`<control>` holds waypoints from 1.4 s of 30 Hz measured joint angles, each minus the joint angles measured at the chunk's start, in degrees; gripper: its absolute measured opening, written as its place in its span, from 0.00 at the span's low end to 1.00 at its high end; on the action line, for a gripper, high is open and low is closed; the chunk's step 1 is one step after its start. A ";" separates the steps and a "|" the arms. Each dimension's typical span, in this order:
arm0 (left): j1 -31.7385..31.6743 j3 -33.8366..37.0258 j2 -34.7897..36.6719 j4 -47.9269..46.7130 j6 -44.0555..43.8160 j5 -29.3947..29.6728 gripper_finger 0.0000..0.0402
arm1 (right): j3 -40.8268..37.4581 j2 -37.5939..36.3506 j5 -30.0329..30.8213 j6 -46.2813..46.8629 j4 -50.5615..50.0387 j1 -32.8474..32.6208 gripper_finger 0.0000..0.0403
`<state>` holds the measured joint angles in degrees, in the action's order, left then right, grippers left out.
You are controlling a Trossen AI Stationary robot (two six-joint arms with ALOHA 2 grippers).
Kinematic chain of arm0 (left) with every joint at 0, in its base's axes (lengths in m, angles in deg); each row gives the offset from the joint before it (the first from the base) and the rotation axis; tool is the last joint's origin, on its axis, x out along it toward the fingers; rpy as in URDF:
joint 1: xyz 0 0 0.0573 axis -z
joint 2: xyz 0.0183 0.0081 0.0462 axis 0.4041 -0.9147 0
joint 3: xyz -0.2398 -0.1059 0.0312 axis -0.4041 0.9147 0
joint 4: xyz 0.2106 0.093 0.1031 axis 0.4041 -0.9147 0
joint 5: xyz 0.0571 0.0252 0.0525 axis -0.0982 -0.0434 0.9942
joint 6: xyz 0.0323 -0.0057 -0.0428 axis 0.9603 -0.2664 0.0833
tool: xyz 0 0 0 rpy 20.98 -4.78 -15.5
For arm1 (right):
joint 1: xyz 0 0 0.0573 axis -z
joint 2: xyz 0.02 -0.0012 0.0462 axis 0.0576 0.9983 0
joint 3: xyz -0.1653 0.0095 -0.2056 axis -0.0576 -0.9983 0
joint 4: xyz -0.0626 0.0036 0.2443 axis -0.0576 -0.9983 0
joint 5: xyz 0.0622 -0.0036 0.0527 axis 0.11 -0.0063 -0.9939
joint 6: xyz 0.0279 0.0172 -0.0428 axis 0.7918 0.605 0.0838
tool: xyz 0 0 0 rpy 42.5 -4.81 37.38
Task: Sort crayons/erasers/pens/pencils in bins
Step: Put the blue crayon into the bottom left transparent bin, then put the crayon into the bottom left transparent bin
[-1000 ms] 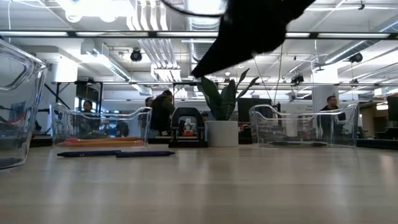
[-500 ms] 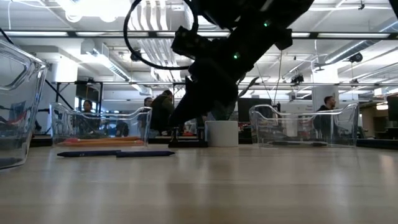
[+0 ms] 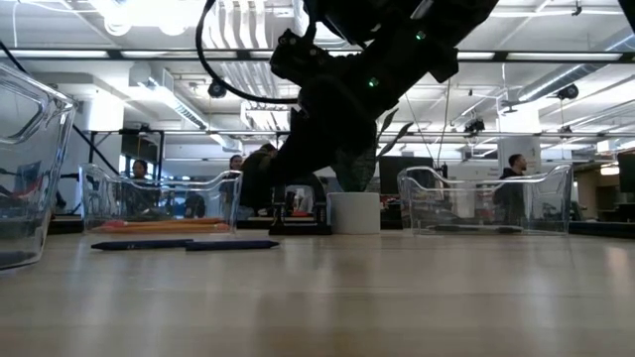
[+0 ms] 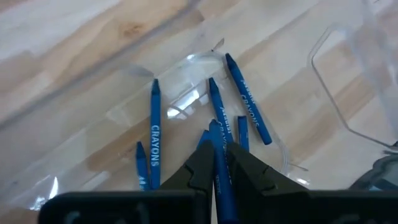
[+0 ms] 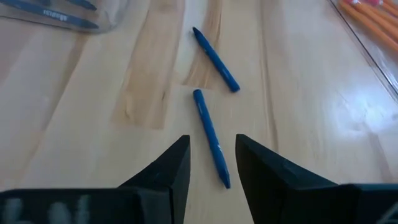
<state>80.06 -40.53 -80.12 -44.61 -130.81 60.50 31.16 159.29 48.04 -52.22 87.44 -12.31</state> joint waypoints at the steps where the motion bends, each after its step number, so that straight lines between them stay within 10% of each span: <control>1: 0.00 0.00 -0.74 0.75 0.00 0.00 0.04 | -0.07 0.00 -0.05 -0.24 0.33 0.03 0.29; 13: -0.02 0.00 -3.67 3.34 1.18 -6.21 0.05 | -0.31 0.07 -0.06 0.44 0.89 0.06 0.29; 27: 0.03 -0.11 -0.08 3.18 2.89 -20.86 0.35 | 4.89 8.49 -0.04 -0.77 2.59 1.19 0.36; 42: 0.26 -3.58 10.15 3.80 11.18 0.97 0.36 | 13.48 13.92 -8.76 -0.92 -8.67 4.99 0.34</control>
<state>80.32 -44.11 -69.97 -40.81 -119.62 61.47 44.64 173.21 39.28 -53.14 78.77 -7.32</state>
